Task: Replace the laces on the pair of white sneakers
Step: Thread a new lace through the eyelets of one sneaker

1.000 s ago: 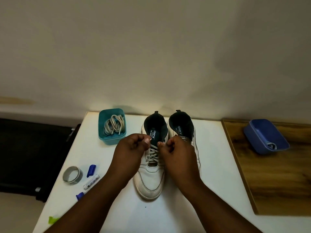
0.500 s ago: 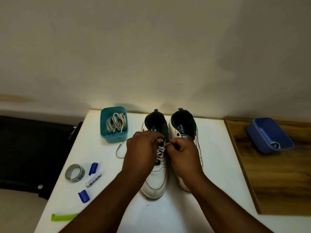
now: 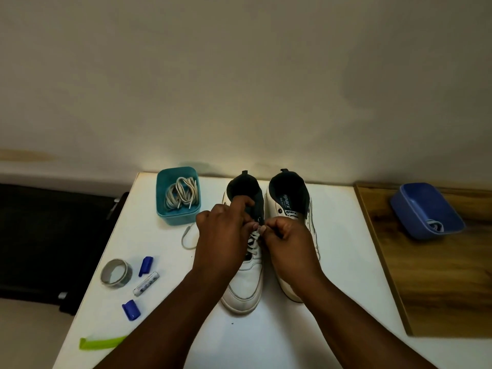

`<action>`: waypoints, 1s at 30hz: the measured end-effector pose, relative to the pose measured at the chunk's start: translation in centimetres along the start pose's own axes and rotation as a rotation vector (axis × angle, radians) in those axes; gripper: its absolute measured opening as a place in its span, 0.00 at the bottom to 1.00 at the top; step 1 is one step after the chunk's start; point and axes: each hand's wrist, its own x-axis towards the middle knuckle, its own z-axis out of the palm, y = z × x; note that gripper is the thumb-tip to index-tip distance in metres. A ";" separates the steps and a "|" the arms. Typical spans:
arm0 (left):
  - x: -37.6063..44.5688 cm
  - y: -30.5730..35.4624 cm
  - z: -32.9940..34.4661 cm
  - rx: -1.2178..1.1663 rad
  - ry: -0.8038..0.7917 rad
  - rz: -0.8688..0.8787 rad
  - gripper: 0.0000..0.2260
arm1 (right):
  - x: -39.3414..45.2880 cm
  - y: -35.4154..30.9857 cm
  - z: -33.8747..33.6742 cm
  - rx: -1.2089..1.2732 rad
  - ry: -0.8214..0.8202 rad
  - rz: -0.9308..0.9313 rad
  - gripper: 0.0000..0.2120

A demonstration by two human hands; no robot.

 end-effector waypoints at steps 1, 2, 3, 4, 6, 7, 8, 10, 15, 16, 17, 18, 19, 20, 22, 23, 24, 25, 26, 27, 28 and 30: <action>0.0 0.0 0.0 0.034 0.006 0.015 0.16 | 0.0 -0.2 -0.1 -0.039 -0.007 -0.026 0.08; 0.0 0.1 0.0 0.066 0.014 0.029 0.16 | -0.1 -0.4 -0.3 -0.068 -0.017 -0.041 0.10; 0.0 0.2 0.0 0.085 0.021 0.040 0.16 | -0.1 -0.5 -0.4 -0.081 -0.028 -0.040 0.11; 0.0 0.2 0.0 0.092 0.025 0.048 0.16 | -0.2 -0.6 -0.6 -0.082 -0.040 -0.033 0.11; 0.1 0.2 -0.1 0.080 0.021 0.047 0.16 | -0.3 -0.6 -0.8 -0.101 -0.046 -0.040 0.10; 0.1 0.2 0.0 0.073 0.015 0.042 0.17 | -0.4 -0.5 -0.8 -0.135 -0.041 -0.057 0.09; 0.1 0.1 0.0 0.073 0.013 0.040 0.18 | -0.4 -0.4 -0.8 -0.179 -0.033 -0.077 0.08; 0.0 -0.1 0.0 0.077 0.008 0.041 0.19 | -0.3 -0.3 -0.6 -0.242 -0.007 -0.123 0.06; 0.0 -0.2 -0.1 0.072 -0.025 0.053 0.21 | -0.6 -1.3 -0.7 -0.295 0.069 -0.156 0.08; 0.0 -0.2 -0.3 0.080 -0.037 0.061 0.20 | -0.6 -1.4 -0.9 -0.315 0.117 -0.158 0.08; 0.0 -0.2 -0.4 0.094 -0.049 0.075 0.19 | -0.6 -1.6 -1.3 -0.333 0.178 -0.147 0.08; -0.1 -0.1 -0.6 0.107 -0.060 0.089 0.18 | -0.5 -2.0 -1.8 -0.292 0.244 -0.108 0.08; -0.2 -0.1 -0.8 0.118 -0.071 0.100 0.17 | -0.3 -2.5 -2.3 -0.151 0.321 -0.032 0.08; -0.3 0.0 -1.0 0.125 -0.078 0.109 0.17 | 0.1 -3.0 -3.0 0.086 0.403 0.055 0.09; -0.5 0.0 -1.4 0.116 -0.073 0.113 0.17 | 0.7 -4.5 -4.5 0.607 0.570 0.179 0.10; -0.6 0.0 -1.6 0.103 -0.074 0.107 0.18 | 0.8 -5.1 -5.2 0.765 0.657 0.164 0.09; -0.6 -0.1 -1.7 0.094 -0.081 0.100 0.19 | 0.8 -5.5 -5.7 0.852 0.738 0.119 0.09; -0.7 -0.1 -1.7 0.097 -0.090 0.100 0.21 | 0.8 -5.6 -6.1 0.877 0.804 0.060 0.07; -0.7 -0.1 -1.8 0.106 -0.098 0.104 0.23 | 0.7 -5.6 -6.1 0.842 0.838 -0.002 0.05; -0.8 -0.3 -1.9 0.111 -0.105 0.109 0.26 | 0.4 -5.5 -5.9 0.733 0.848 -0.068 0.06; -0.8 -0.4 -2.0 0.113 -0.114 0.112 0.27 | 0.1 -5.2 -5.4 0.568 0.815 -0.140 0.09; -0.7 -0.6 -2.3 0.116 -0.129 0.116 0.30 | -0.4 -4.0 -4.1 0.097 0.556 -0.247 0.17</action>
